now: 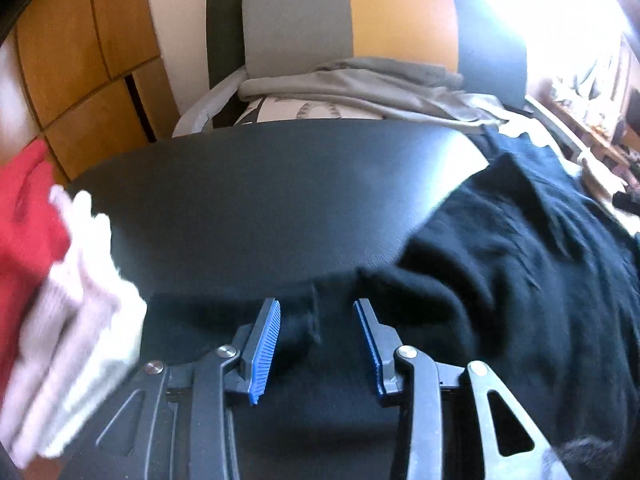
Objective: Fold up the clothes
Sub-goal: 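Spread the black sweater flat across the bench with both grippers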
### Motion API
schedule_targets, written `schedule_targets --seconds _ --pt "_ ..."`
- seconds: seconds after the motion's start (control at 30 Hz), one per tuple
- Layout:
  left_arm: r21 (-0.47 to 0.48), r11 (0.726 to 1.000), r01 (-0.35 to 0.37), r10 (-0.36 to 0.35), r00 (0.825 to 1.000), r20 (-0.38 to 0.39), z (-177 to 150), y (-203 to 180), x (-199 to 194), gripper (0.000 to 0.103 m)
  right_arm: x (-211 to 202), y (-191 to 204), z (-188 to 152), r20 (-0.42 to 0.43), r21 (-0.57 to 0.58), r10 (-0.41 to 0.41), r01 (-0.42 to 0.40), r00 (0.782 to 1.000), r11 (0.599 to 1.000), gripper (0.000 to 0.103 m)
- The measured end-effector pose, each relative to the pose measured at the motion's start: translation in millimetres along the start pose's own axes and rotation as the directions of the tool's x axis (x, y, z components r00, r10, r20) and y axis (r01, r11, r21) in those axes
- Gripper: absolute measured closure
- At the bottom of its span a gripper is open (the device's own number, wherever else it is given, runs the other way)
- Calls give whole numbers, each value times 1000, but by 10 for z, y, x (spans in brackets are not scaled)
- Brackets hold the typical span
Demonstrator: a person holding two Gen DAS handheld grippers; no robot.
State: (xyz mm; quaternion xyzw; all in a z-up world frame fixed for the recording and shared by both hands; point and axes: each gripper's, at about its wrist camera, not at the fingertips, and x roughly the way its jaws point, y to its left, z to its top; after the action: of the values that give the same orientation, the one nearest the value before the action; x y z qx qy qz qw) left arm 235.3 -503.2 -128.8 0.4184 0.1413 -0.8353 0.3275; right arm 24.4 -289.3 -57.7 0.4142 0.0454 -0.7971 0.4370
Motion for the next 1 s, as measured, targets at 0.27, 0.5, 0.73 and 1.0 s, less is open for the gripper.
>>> schedule_targets --seconds 0.27,0.5,0.73,1.0 --pt "96 995 10 -7 1000 -31 -339 -205 -70 64 -600 -135 -1079 -73 47 -110 113 991 992 60" --pt "41 998 -43 47 995 -84 -372 -38 139 60 -664 -109 -1554 -148 5 -170 173 974 985 60" --pt "-23 994 -110 107 990 -97 -418 175 191 52 -636 24 -1772 -148 -123 -262 245 954 962 58" --pt "-41 971 -235 229 966 -119 -449 439 199 49 -786 -164 -1889 -123 -135 -283 266 951 954 47"
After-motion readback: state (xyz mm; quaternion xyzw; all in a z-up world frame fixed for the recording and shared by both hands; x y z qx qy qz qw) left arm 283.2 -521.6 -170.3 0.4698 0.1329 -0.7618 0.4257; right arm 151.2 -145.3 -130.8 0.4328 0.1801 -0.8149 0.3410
